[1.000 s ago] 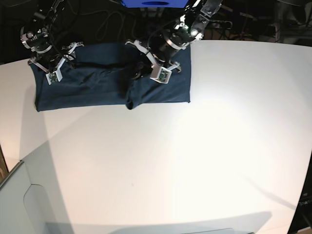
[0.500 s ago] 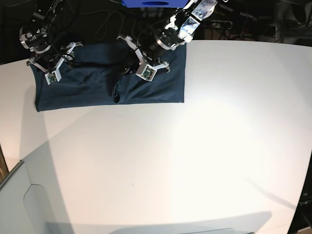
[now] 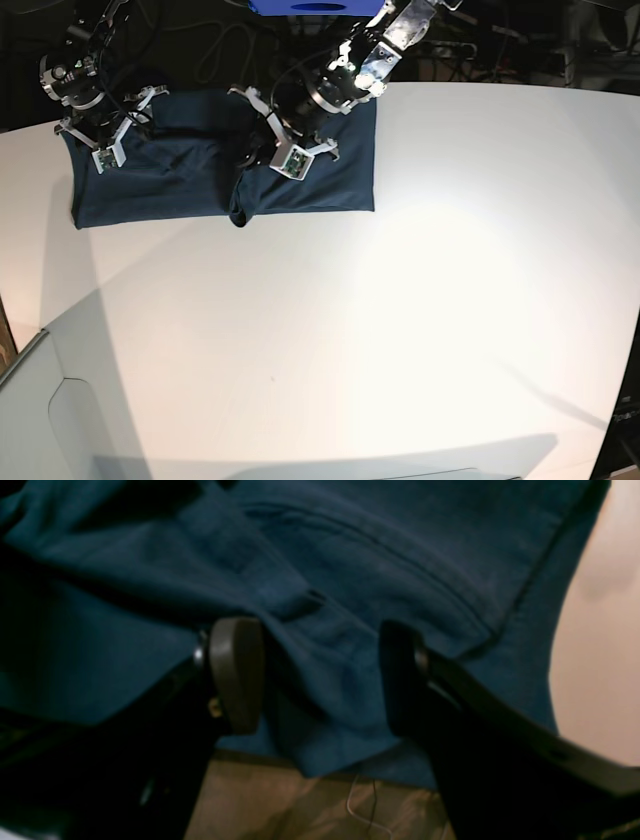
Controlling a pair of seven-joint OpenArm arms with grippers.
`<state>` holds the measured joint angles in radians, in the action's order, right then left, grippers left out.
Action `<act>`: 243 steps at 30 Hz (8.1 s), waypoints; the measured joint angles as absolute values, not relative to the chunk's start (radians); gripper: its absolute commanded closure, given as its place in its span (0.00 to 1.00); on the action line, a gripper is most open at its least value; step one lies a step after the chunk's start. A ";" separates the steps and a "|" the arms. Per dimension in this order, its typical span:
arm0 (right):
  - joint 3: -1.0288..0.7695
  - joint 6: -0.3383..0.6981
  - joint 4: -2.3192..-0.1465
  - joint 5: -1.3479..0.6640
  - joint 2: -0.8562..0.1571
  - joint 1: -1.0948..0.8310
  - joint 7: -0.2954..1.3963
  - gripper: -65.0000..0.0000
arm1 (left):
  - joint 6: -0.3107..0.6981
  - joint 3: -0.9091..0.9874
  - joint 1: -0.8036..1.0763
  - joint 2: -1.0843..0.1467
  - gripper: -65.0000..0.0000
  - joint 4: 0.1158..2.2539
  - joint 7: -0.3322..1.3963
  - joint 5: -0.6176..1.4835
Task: Fold the T-shirt properly
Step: 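Carry the strip's end with the left gripper toward the right gripper, then lay the folded end down and open the left gripper, withdrawing it, then grasp the other end of the folded bundle with the right gripper, then fold the held end with the right gripper over onto the bundle, then press the folded bundle with the right gripper and lift away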
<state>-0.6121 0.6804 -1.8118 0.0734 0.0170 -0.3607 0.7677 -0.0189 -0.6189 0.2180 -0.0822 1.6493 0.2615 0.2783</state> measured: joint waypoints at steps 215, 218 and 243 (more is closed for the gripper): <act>0.223 0.682 -1.811 0.074 -0.026 -0.220 0.766 1.00 | -0.109 -0.243 0.368 -0.316 0.63 1.730 0.382 0.287; 0.213 0.682 -1.806 0.078 -0.036 -0.221 0.772 1.00 | -0.109 -0.243 0.368 -0.316 0.63 1.730 0.382 0.287; 0.212 0.682 -2.028 0.077 -0.037 -0.289 0.772 0.42 | -0.109 -0.068 0.399 -0.315 0.63 1.801 0.390 0.287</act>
<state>0.2123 0.6819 -2.0281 0.0769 -0.0368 -0.2893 0.7715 -0.1089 -0.0685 0.3988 -0.3145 1.8008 0.3901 0.2874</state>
